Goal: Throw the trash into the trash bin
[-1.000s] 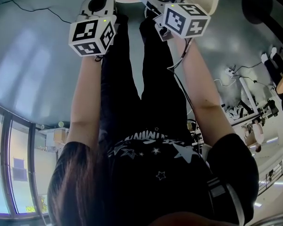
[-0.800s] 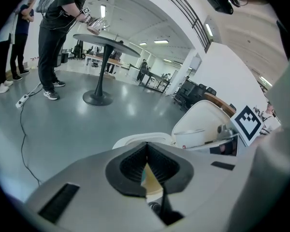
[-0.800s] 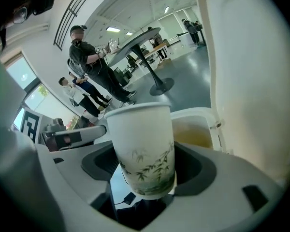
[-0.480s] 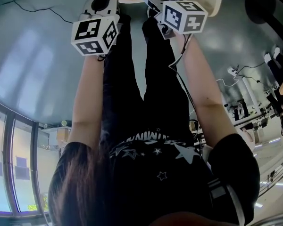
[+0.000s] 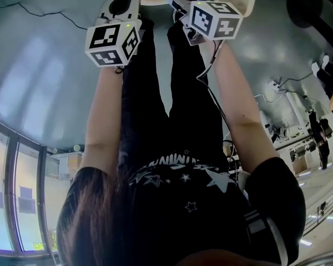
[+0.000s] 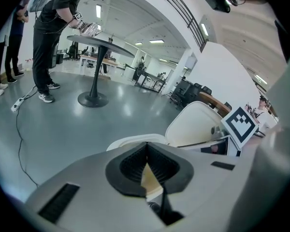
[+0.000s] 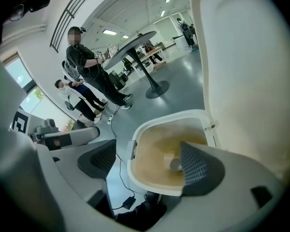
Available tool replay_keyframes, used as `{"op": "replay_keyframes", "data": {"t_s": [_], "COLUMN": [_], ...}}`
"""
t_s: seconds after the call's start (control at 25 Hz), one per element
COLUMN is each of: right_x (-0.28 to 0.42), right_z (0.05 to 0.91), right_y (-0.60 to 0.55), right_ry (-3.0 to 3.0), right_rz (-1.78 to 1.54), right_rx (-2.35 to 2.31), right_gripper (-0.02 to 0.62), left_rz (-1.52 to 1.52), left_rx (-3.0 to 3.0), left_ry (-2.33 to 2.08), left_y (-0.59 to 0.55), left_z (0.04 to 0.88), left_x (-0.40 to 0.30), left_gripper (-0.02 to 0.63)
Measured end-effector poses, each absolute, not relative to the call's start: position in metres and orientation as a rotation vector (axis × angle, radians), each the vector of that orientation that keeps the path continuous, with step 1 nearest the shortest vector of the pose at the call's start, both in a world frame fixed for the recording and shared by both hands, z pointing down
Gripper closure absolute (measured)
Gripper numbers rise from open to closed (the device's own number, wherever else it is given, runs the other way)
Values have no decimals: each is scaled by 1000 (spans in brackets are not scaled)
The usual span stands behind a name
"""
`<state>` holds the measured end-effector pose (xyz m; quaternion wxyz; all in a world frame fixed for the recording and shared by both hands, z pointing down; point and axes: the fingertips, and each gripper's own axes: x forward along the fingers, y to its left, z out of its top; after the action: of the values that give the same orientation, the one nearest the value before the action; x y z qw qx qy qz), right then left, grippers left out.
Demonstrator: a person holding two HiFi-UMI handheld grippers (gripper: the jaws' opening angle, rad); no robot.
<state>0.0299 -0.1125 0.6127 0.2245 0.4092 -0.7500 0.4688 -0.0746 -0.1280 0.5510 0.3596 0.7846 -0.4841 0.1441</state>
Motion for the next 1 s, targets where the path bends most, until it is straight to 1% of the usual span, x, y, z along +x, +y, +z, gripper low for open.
{"op": "replay_keyframes", "data": {"t_s": [0.64, 0.84, 0.88, 1.0], "right_x": [35, 39, 41, 50], "right_z": [589, 570, 566, 559], "right_y": [-111, -117, -119, -126], "right_ry": [-2078, -2112, -2117, -2123], "right_rz": [1358, 1318, 1308, 1267], "right_rx": [1152, 1182, 1192, 1250], "right_gripper": [198, 199, 205, 274], "left_rz": [371, 388, 389, 392], "left_rx": [2102, 2144, 2157, 2192], "left_ry": [-1212, -1185, -1179, -1161], "left_y": [-126, -130, -132, -138], "left_z": [528, 518, 515, 508], "left_x": [-66, -59, -57, -49], "left_gripper": [595, 595, 595, 595]}}
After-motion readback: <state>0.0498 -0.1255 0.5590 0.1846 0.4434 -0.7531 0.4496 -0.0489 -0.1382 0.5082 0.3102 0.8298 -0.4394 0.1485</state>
